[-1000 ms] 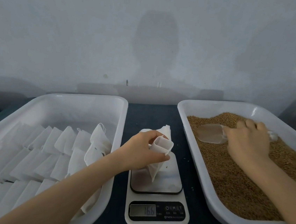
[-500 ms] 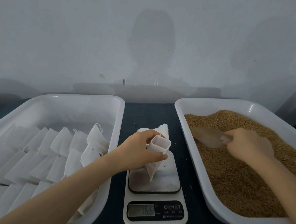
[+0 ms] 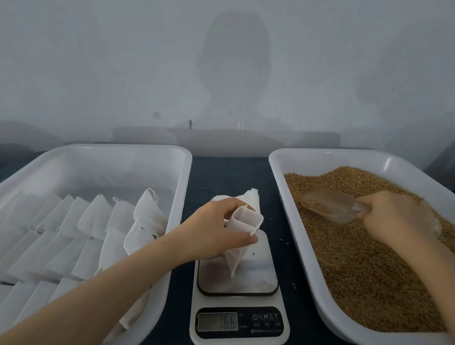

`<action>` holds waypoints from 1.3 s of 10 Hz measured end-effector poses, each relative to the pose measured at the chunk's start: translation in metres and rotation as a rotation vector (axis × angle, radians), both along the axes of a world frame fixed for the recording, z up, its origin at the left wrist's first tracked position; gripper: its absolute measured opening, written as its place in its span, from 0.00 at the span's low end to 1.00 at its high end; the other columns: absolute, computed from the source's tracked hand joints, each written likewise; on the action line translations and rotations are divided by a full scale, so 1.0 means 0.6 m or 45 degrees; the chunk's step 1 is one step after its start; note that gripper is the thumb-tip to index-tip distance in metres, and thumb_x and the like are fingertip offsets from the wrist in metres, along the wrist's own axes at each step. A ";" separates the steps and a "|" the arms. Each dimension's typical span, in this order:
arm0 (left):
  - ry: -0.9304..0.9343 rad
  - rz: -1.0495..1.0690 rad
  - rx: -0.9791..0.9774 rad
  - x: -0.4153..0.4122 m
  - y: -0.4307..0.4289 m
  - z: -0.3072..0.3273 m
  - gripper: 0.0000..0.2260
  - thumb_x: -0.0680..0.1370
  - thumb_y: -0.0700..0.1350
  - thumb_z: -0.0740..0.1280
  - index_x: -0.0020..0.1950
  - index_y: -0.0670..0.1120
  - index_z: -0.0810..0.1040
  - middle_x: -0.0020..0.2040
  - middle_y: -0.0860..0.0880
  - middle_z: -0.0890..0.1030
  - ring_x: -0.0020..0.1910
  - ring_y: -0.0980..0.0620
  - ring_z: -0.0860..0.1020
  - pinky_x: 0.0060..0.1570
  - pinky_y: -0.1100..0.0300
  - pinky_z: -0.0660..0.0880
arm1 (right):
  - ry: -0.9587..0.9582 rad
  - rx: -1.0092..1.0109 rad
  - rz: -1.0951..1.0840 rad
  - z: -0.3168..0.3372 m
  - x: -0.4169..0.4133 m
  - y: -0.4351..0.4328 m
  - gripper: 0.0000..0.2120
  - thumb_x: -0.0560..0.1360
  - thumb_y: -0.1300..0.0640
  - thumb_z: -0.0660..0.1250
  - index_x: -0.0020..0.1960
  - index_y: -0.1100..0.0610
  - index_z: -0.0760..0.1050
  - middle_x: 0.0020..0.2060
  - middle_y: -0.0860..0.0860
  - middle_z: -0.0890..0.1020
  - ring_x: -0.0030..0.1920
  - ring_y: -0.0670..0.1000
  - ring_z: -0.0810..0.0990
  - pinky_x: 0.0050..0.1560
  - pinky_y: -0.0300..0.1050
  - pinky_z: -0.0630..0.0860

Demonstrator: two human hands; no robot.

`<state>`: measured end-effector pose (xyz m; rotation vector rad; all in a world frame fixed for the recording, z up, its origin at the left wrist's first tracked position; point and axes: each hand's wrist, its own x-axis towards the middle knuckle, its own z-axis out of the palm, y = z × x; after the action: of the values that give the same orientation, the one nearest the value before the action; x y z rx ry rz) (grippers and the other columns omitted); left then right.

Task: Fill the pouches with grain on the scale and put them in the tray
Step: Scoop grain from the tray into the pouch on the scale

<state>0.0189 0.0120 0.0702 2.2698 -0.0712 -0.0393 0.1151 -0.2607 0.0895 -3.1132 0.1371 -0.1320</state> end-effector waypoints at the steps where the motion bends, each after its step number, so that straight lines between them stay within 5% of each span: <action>1: -0.004 0.002 0.001 0.000 0.000 0.001 0.21 0.72 0.51 0.73 0.63 0.52 0.74 0.56 0.55 0.78 0.53 0.53 0.78 0.54 0.58 0.79 | 0.020 0.083 0.013 0.000 0.000 -0.003 0.09 0.78 0.46 0.60 0.52 0.41 0.78 0.41 0.50 0.80 0.42 0.53 0.78 0.58 0.57 0.74; 3: -0.010 0.002 -0.009 -0.002 -0.001 0.003 0.21 0.72 0.50 0.74 0.63 0.52 0.74 0.56 0.54 0.78 0.53 0.53 0.78 0.53 0.58 0.79 | 0.032 0.163 0.061 -0.006 0.004 -0.009 0.12 0.77 0.42 0.61 0.59 0.38 0.75 0.51 0.50 0.81 0.46 0.54 0.79 0.52 0.54 0.77; 7: 0.007 0.005 -0.011 -0.004 -0.003 0.005 0.21 0.72 0.50 0.73 0.64 0.52 0.74 0.56 0.54 0.78 0.53 0.53 0.78 0.54 0.58 0.78 | 0.039 0.291 0.081 -0.015 0.018 -0.014 0.14 0.76 0.46 0.65 0.61 0.43 0.75 0.46 0.46 0.81 0.34 0.48 0.78 0.43 0.52 0.81; 11: 0.019 0.008 -0.018 -0.002 -0.002 0.002 0.21 0.72 0.50 0.73 0.64 0.51 0.74 0.57 0.53 0.78 0.54 0.52 0.78 0.56 0.54 0.78 | 0.091 0.406 0.156 -0.014 0.016 -0.009 0.17 0.76 0.47 0.65 0.63 0.46 0.74 0.52 0.47 0.81 0.38 0.49 0.81 0.31 0.40 0.71; 13: 0.016 0.003 -0.011 0.000 -0.001 0.002 0.21 0.72 0.50 0.73 0.64 0.51 0.74 0.57 0.53 0.78 0.54 0.52 0.78 0.56 0.54 0.78 | -0.014 0.568 0.267 -0.002 0.000 0.003 0.17 0.76 0.48 0.65 0.64 0.45 0.74 0.45 0.46 0.82 0.42 0.54 0.83 0.37 0.45 0.78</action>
<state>0.0188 0.0114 0.0712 2.2608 -0.0623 -0.0521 0.1149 -0.2591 0.0884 -2.6593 -0.1416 -0.0978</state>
